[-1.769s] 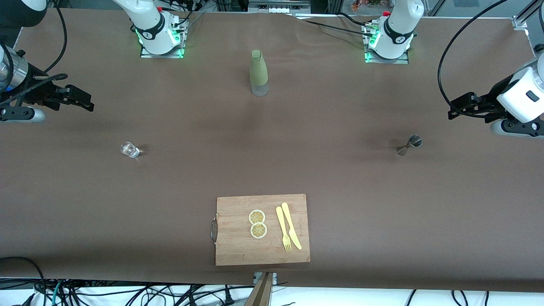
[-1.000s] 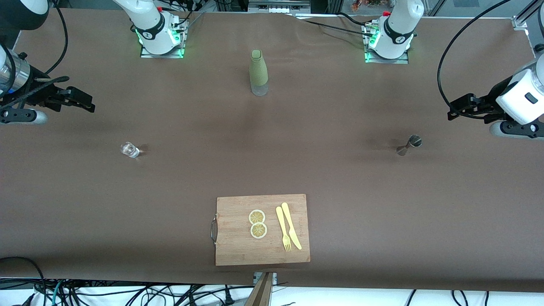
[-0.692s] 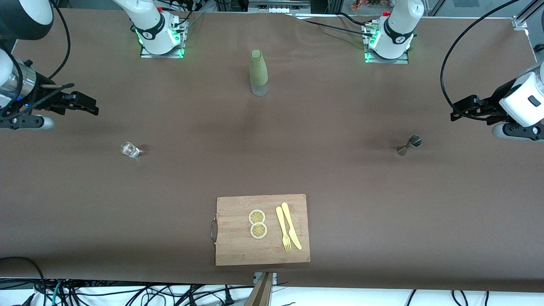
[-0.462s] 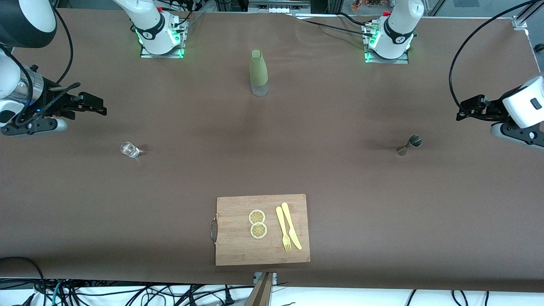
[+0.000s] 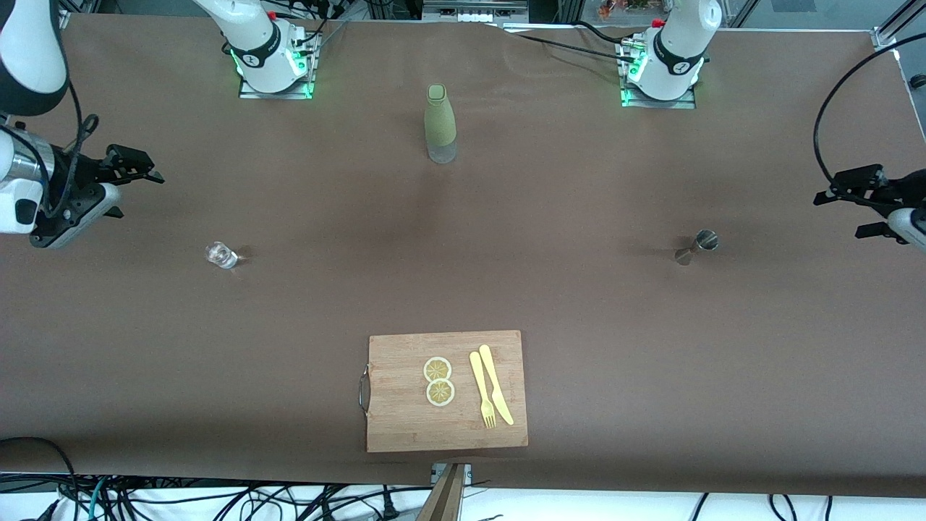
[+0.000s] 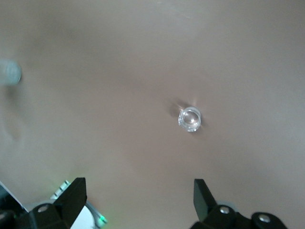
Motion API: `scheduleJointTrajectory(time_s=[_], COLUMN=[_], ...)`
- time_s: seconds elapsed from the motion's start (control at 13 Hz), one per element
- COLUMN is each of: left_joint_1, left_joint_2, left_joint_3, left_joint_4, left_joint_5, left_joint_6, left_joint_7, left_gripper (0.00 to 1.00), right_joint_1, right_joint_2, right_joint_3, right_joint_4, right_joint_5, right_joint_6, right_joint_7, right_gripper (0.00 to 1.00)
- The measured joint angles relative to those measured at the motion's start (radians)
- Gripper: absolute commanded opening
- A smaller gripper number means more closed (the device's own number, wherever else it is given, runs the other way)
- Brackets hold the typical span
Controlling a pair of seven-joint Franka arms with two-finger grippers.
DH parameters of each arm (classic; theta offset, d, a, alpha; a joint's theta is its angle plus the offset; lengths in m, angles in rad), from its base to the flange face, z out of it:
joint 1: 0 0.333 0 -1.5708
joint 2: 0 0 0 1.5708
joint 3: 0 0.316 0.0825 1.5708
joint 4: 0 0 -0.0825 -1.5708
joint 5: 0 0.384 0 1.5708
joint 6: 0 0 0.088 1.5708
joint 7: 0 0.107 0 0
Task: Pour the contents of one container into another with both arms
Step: 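Move the right gripper to the glass beaker while the left gripper reaches the jigger, then grasp the beaker with the right gripper while the left gripper grasps the jigger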
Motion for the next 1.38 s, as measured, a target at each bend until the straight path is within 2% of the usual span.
scheduleJointTrajectory(time_s=[0.15, 0.38, 0.77, 1.08, 1.38], left_joint_1=[0.029, 0.097, 0.199, 0.235, 0.237], left_joint_2=[0.028, 0.105, 0.243, 0.414, 0.474], left_joint_3=[0.065, 0.12, 0.144, 0.144, 0.138], left_joint_4=[-0.069, -0.14, -0.303, -0.399, -0.41], left_joint_5=[-0.124, -0.276, -0.529, -0.734, -0.799], left_joint_6=[0.0, 0.0, -0.001, -0.004, -0.029], left_joint_7=[0.188, 0.54, 1.101, 1.542, 1.728], left_gripper=[1.0, 1.0, 1.0, 1.0, 1.0], right_joint_1=[-0.056, -0.172, -0.325, -0.385, -0.405], right_joint_2=[0.047, 0.145, 0.365, 0.53, 0.645], right_joint_3=[-0.002, -0.005, -0.008, -0.008, -0.006], right_joint_4=[-0.002, -0.007, -0.012, -0.012, -0.012], right_joint_5=[0.061, 0.187, 0.435, 0.642, 0.766], right_joint_6=[0.003, 0.03, 0.07, 0.082, 0.063], right_joint_7=[-0.201, -0.562, -1.117, -1.487, -1.687], right_gripper=[1.0, 1.0, 1.0, 1.0, 1.0])
